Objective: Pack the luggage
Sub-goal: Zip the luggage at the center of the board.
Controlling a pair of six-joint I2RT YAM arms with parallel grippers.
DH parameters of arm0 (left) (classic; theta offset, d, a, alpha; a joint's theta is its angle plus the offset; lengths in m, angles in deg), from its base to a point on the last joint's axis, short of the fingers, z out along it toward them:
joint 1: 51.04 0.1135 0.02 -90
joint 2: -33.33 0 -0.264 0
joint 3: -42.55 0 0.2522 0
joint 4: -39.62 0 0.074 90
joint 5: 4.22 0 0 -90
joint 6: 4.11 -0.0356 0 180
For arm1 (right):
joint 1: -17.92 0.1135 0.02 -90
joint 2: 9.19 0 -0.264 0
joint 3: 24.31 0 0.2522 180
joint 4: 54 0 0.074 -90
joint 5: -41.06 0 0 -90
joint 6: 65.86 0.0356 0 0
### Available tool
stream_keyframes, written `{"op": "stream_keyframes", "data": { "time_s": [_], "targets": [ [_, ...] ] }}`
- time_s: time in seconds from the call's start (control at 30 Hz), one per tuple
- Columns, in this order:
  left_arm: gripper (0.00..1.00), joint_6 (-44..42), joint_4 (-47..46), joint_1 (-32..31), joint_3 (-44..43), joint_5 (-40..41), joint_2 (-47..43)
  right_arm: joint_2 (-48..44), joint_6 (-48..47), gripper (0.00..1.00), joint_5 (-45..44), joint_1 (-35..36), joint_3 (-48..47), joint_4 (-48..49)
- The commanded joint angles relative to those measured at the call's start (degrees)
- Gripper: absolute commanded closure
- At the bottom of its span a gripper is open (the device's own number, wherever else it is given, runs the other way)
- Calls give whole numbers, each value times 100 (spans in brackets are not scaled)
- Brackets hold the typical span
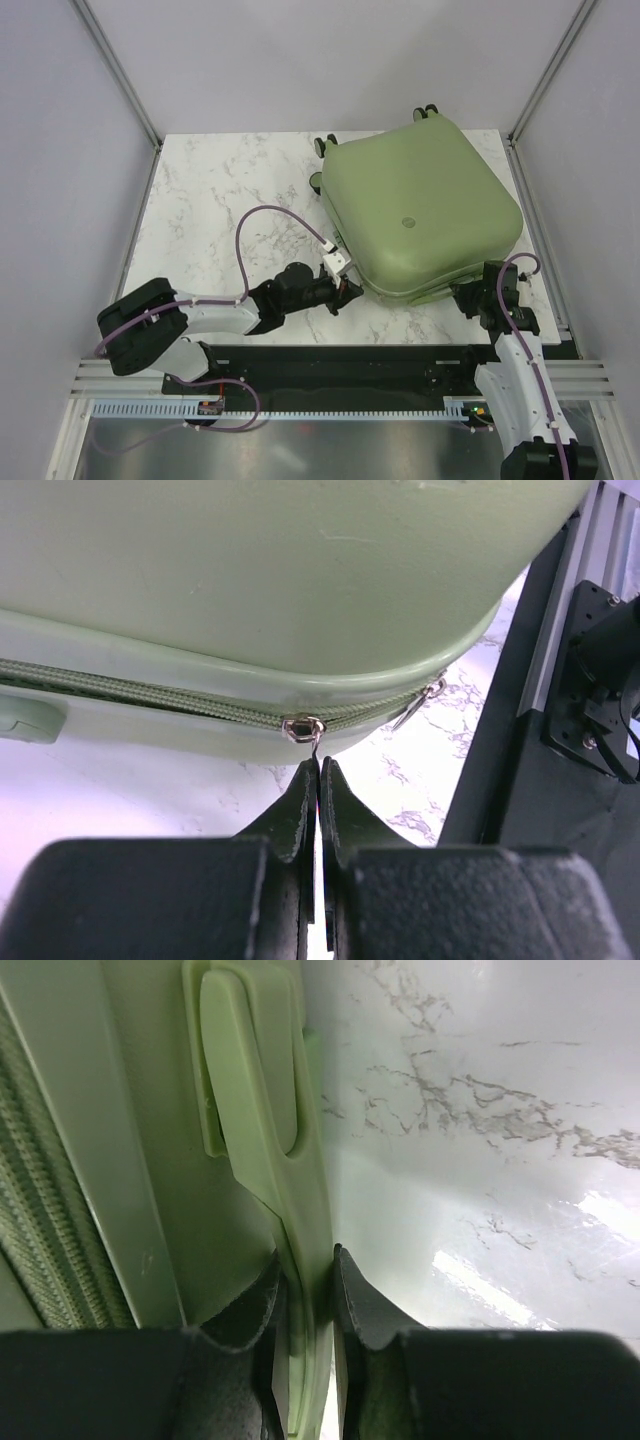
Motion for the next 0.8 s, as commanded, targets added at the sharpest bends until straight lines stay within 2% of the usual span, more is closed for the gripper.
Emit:
{"op": "stream_keyframes", "data": {
  "time_s": [0.0,0.33,0.77],
  "targets": [
    [98,-278,-101,-491,65,-553,-403,-11,415,100,-182,23,129,-49],
    [98,-524,171,-1036,-189,-851,-413,16,521,100,-279,50,129,-101],
    [98,-674,154,-1467,-963,-1247,229,-2,688,100,-340,173,252,-110]
  ]
}}
